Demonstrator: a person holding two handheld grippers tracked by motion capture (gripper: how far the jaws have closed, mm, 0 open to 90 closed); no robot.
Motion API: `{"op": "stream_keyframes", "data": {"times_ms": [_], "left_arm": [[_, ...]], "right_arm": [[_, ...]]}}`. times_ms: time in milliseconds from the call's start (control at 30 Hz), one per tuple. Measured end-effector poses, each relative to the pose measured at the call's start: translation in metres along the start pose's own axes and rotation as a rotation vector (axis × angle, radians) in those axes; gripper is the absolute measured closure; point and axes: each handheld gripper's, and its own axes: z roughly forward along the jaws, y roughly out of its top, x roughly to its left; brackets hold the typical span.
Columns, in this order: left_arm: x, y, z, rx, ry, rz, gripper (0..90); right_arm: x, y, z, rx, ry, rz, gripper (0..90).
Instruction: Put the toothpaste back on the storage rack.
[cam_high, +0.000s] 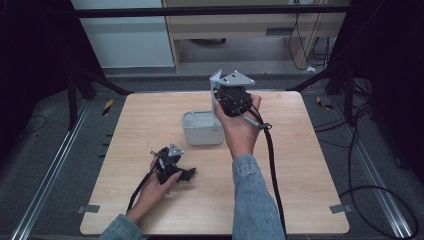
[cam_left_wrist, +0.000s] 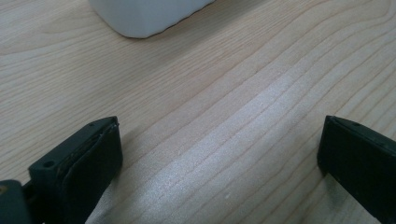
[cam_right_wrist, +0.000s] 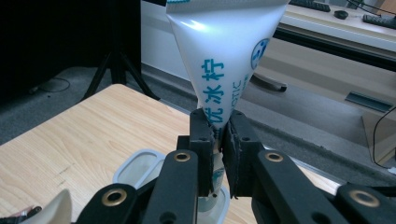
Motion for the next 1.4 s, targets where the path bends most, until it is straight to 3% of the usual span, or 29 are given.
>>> {"op": "stream_keyframes", "data": {"times_ms": [767,1400], "left_arm": [[0.000,0.000,0.000,0.000,0.000,-0.001,0.0],[0.000,0.000,0.000,0.000,0.000,-0.001,0.0]], "right_arm": [[0.010,-0.006,0.027,0.009,0.041,0.011,82.7],[0.012,-0.034,0.064,0.070,0.070,0.046,82.6]]}}
